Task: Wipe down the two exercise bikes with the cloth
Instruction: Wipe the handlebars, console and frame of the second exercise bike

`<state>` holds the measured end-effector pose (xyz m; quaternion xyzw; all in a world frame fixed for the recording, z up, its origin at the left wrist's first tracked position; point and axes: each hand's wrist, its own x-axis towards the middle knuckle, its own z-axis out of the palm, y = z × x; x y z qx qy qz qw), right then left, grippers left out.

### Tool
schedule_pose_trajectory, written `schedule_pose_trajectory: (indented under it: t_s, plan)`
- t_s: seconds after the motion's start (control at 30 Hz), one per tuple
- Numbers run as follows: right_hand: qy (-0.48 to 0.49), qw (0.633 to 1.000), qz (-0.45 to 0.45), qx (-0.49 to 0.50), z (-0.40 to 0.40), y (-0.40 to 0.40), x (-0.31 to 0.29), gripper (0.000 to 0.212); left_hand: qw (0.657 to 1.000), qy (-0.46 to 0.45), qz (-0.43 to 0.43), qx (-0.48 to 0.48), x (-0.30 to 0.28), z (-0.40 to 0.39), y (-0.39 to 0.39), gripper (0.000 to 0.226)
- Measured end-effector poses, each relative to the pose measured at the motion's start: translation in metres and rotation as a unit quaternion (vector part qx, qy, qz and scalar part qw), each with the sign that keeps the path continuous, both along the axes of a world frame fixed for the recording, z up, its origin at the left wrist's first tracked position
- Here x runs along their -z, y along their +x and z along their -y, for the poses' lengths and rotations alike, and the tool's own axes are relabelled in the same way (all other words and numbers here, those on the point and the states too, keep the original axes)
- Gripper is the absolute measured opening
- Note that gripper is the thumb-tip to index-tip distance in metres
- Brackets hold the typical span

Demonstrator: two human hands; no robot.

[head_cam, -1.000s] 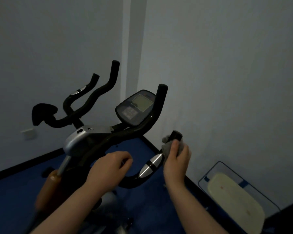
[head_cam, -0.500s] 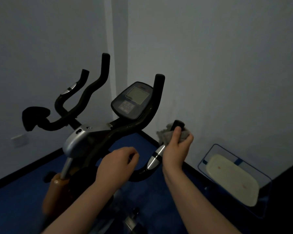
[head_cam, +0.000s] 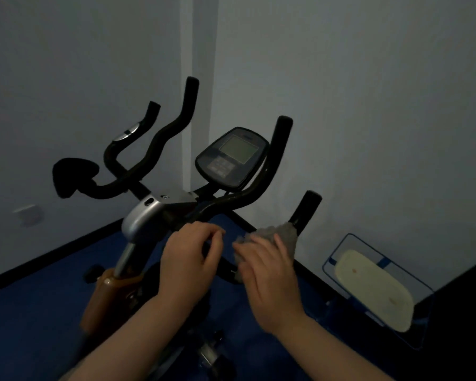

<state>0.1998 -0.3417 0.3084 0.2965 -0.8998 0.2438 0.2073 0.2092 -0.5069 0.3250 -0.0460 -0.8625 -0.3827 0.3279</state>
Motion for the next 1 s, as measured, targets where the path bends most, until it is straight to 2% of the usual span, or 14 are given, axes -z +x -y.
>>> schedule_pose_trajectory:
  t_s: [0.1, 0.17, 0.27, 0.37, 0.43, 0.5, 0.6, 0.7, 0.83, 0.9, 1.0]
  plan:
    - [0.131, 0.988, -0.012, -0.083, -0.017, 0.000, -0.002, 0.048, 0.988, -0.138, -0.055, -0.035, 0.018, 0.026, 0.015, 0.021]
    - [0.198, 0.976, 0.001, -0.088, -0.014, -0.006, -0.009, 0.051, 0.984, -0.156, -0.049, -0.076, 0.028, 0.035, 0.022, 0.024]
    - [0.285, 0.955, 0.067, -0.042, 0.022, -0.018, -0.022, 0.044, 0.988, -0.075, -0.025, -0.132, 0.033, 0.035, 0.027, 0.028]
    - [0.293, 0.949, 0.113, -0.027, 0.046, -0.032, -0.026, 0.035, 0.988, -0.018, -0.012, -0.153, 0.034, 0.034, 0.026, 0.028]
    - [0.301, 0.934, 0.179, -0.066, 0.034, -0.035, -0.033, 0.053, 0.989, -0.006, -0.006, -0.148, 0.036, 0.035, 0.026, 0.027]
    - [0.349, 0.899, 0.238, -0.117, 0.010, -0.035, -0.044, 0.072, 0.989, 0.019, 0.001, -0.145, 0.037, 0.036, 0.026, 0.025]
    - [0.430, 0.882, 0.159, -0.112, 0.002, -0.041, -0.048, 0.068, 0.986, 0.053, 0.001, -0.160, 0.040, 0.036, 0.025, 0.020]
    - [0.381, 0.905, 0.182, -0.046, 0.040, -0.043, -0.038, 0.046, 0.980, 0.079, 0.002, -0.180, 0.043, 0.035, 0.023, 0.019]
    - [0.292, 0.940, 0.174, -0.003, 0.067, -0.038, -0.026, 0.039, 0.974, 0.088, 0.012, -0.206, 0.042, 0.033, 0.025, 0.022]
    - [0.290, 0.940, 0.177, -0.039, 0.052, -0.036, -0.026, 0.036, 0.967, 0.106, 0.020, -0.230, 0.042, 0.031, 0.025, 0.022]
    - [0.331, 0.913, 0.218, -0.096, 0.030, -0.038, -0.035, 0.036, 0.960, 0.117, 0.026, -0.253, 0.042, 0.030, 0.025, 0.020]
